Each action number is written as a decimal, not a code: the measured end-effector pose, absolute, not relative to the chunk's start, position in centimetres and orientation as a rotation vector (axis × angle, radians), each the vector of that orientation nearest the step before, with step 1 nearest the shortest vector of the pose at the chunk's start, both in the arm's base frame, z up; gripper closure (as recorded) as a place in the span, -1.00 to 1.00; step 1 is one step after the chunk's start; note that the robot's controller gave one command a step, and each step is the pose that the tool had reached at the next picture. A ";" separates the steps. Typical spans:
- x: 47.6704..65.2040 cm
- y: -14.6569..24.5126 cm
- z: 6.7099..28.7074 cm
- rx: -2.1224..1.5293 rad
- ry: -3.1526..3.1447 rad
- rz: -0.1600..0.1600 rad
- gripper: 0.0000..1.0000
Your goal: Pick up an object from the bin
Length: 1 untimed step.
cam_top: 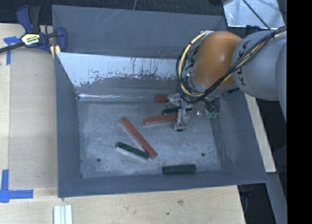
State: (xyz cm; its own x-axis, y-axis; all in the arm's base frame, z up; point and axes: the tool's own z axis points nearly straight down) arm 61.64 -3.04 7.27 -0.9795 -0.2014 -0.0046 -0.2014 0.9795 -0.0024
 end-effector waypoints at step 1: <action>61.6 -3.0 7.3 -0.318 3.121 -0.003 1.00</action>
Offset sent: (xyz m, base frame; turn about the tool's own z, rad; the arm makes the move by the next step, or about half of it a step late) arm -0.0310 -0.0228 0.0728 -0.0280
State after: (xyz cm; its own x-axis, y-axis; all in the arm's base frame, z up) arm 61.64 -3.04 7.27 -0.9794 -0.2018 -0.0046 -0.2018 0.9794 -0.0025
